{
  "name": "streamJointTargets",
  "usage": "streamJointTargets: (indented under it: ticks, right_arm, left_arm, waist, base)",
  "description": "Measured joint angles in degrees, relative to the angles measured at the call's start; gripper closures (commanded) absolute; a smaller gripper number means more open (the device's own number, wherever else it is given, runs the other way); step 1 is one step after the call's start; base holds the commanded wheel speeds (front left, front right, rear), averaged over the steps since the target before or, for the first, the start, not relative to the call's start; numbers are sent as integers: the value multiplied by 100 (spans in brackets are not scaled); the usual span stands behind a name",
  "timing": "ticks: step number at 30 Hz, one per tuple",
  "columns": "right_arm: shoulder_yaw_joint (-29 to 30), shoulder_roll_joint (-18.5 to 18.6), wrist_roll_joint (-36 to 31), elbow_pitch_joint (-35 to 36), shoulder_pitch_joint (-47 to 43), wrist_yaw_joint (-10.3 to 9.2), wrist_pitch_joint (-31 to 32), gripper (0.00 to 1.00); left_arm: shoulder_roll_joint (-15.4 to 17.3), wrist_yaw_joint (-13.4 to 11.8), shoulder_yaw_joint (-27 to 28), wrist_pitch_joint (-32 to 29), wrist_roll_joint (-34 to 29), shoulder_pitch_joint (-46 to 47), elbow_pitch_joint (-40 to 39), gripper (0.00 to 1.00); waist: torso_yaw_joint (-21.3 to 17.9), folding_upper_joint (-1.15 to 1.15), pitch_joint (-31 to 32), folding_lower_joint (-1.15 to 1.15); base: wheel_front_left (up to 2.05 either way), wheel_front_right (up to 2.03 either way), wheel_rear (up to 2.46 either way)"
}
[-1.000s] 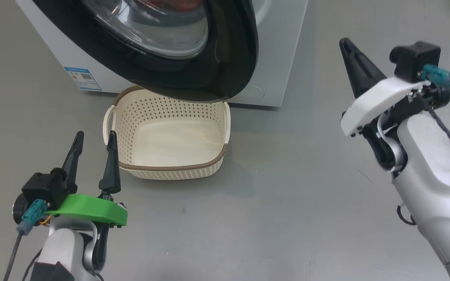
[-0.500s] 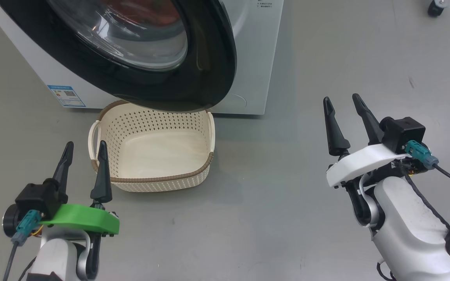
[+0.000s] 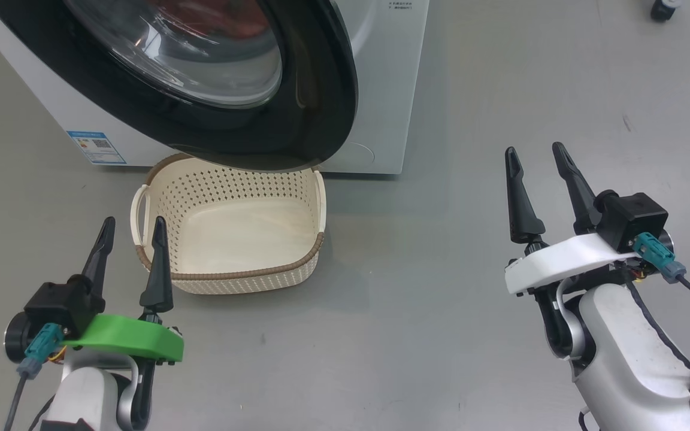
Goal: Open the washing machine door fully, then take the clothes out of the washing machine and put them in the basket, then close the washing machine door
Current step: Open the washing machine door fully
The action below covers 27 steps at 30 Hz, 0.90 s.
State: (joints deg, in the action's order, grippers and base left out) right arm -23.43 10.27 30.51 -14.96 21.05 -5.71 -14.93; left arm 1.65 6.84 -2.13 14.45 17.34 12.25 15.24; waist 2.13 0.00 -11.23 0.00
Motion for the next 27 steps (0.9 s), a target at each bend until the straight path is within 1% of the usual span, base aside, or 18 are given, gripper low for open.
streamJointTargets:
  ticks: [4,7,19,27]
  right_arm:
    - [85,-33,-143,158,-159,-3,0,0]
    - [208,-133,-135,281,-289,-7,0,0]
    - [299,-175,-299,541,-555,-5,0,0]
    - [360,-254,-347,646,-692,35,0,0]
  left_arm:
    - [0,0,0,0,-46,-5,-2,0]
    - [0,0,-1,0,-73,-21,-3,0]
    - [0,1,-2,0,-82,-58,-1,0]
    - [0,1,-3,0,-88,-69,-2,0]
  waist:
    - [0,0,-7,0]
    - [4,0,-10,0]
    - [21,0,-20,0]
    - [15,0,-5,0]
  base:
    - [0,0,0]
    - [0,0,0]
    - [0,0,0]
    - [0,0,0]
